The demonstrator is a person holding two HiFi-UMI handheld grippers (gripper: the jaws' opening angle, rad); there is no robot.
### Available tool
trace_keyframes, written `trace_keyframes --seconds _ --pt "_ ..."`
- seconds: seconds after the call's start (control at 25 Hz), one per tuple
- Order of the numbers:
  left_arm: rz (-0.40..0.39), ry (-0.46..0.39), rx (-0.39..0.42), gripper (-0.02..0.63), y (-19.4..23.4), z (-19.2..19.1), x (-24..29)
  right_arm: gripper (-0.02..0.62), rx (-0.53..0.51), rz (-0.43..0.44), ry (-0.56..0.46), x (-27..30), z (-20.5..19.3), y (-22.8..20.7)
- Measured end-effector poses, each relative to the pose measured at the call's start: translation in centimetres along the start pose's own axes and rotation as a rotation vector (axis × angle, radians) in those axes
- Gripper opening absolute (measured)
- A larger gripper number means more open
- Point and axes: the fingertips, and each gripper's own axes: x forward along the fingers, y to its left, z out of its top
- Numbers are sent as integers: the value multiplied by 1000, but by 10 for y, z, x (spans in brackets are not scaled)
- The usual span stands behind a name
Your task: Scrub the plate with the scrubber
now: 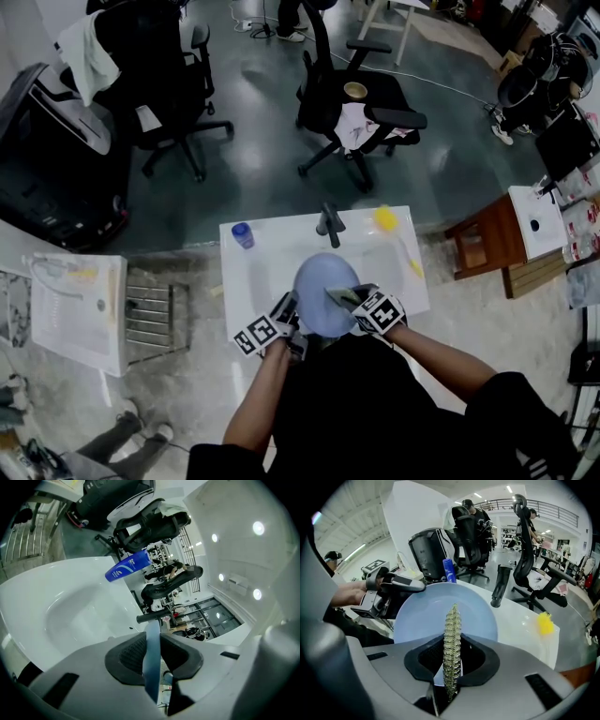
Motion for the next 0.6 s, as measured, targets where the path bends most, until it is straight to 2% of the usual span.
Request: trace_keyframes --seconds 0.6 --pt "15 -19 -28 80 16 15 -2 61 12 121 -31 15 24 50"
